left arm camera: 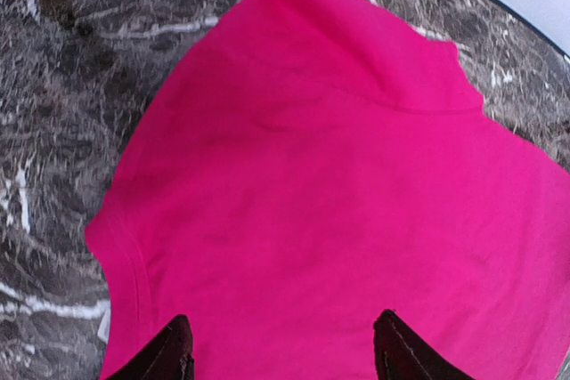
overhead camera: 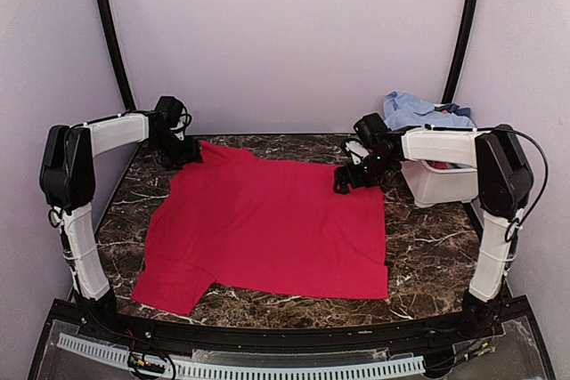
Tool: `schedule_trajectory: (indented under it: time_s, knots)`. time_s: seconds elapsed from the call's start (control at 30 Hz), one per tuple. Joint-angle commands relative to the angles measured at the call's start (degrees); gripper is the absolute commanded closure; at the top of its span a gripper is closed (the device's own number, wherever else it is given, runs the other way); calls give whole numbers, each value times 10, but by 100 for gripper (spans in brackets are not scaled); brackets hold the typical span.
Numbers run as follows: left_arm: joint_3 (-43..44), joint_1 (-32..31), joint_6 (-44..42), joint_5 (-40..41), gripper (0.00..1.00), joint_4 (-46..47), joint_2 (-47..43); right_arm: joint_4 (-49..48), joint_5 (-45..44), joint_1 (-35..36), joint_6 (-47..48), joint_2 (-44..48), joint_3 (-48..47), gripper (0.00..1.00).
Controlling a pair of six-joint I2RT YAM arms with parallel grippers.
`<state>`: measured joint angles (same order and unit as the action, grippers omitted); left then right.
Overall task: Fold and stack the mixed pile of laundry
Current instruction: Pick up the flattened T-shirt from the center of the board.
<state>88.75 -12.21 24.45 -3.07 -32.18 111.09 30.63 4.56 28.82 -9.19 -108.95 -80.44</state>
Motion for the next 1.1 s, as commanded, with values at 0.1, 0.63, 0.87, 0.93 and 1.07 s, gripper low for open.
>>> schedule_trajectory:
  time_s: [0.1,0.63,0.87,0.93,1.07]
  knots:
    - [39,21,-14,7,35,4,74,-25,6,-17,34,-69,-66,5]
    - [-40,94,28,38,41,-10,58,-2,19,-27,71,-214,-231,7]
    - [5,109,-26,-21,35,23,22,14,31,-33,103,-179,-255,7]
    - [27,110,-43,-65,30,63,21,-1,40,-41,107,-149,-230,7]
    - [130,110,-64,-121,26,77,74,1,51,-73,116,-117,-218,11]
